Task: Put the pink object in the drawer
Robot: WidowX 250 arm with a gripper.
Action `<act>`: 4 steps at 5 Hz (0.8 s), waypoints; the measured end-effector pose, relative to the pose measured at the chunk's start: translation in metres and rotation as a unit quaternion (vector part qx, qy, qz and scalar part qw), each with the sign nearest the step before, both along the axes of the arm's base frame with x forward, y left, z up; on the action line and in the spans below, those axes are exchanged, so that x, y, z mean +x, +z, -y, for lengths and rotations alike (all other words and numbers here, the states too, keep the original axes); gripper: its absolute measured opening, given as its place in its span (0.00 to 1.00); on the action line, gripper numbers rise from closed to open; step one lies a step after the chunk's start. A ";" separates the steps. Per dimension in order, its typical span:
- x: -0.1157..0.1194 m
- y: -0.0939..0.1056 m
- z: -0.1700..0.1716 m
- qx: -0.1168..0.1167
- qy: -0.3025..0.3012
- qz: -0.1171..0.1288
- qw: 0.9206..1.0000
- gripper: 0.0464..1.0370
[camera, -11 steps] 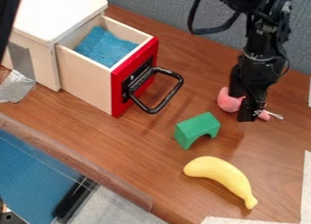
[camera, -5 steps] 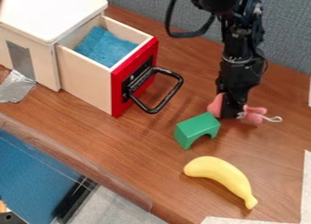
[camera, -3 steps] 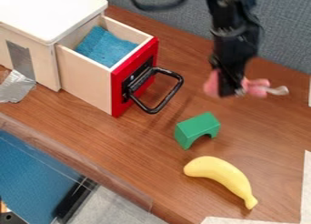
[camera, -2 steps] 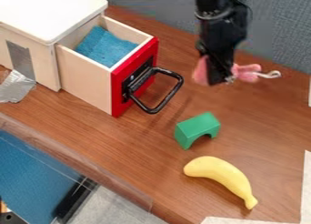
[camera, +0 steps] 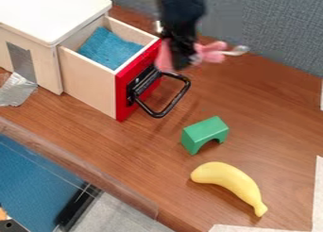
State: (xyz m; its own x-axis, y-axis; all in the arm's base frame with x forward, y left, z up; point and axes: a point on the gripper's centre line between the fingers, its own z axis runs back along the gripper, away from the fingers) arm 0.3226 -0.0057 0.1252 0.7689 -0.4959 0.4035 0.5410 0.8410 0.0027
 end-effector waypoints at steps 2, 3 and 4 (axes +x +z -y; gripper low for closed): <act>-0.011 -0.002 -0.050 -0.026 0.066 -0.012 0.997 0.26; -0.014 0.001 -0.069 -0.039 0.099 -0.011 0.994 0.26; -0.014 0.010 -0.086 -0.039 0.118 -0.003 0.992 0.26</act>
